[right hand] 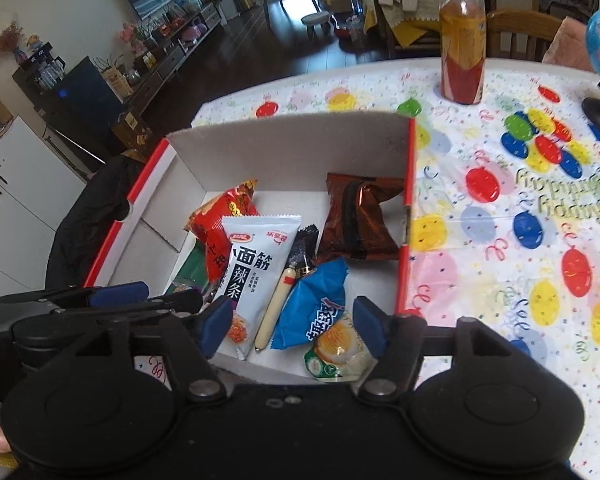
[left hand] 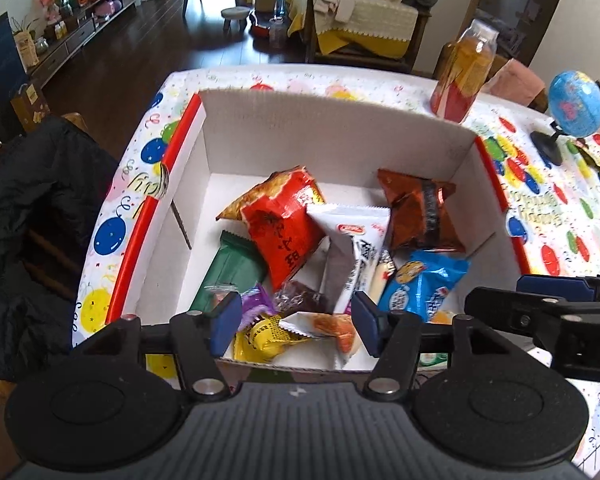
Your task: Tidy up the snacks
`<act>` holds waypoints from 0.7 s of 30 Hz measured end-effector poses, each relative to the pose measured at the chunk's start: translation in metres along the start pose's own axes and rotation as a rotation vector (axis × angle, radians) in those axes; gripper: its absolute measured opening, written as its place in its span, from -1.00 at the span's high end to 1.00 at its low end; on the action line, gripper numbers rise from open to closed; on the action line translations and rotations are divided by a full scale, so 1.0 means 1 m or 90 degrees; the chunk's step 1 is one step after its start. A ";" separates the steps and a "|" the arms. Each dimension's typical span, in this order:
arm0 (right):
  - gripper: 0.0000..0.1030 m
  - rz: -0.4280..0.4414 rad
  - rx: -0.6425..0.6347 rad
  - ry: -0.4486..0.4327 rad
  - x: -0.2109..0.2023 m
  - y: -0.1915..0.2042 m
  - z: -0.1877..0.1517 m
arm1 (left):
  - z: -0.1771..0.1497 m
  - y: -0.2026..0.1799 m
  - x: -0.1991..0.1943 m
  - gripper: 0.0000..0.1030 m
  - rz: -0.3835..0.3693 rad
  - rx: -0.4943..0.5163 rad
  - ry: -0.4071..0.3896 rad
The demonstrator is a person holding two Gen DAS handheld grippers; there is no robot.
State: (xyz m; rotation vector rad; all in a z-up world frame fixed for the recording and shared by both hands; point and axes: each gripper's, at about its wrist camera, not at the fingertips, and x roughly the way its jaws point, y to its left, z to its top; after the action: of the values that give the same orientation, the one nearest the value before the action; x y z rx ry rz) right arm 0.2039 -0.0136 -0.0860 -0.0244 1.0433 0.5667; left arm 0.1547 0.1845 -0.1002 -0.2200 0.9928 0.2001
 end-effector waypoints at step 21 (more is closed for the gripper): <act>-0.99 0.037 -0.046 -0.192 -0.096 0.002 -0.035 | -0.019 -0.012 -0.092 -0.96 -0.076 0.010 -0.116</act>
State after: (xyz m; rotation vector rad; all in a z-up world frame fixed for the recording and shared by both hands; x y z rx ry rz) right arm 0.1388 -0.0636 -0.0244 0.0268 0.7323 0.6392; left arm 0.0943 0.1616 -0.0315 -0.2418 0.7974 0.1019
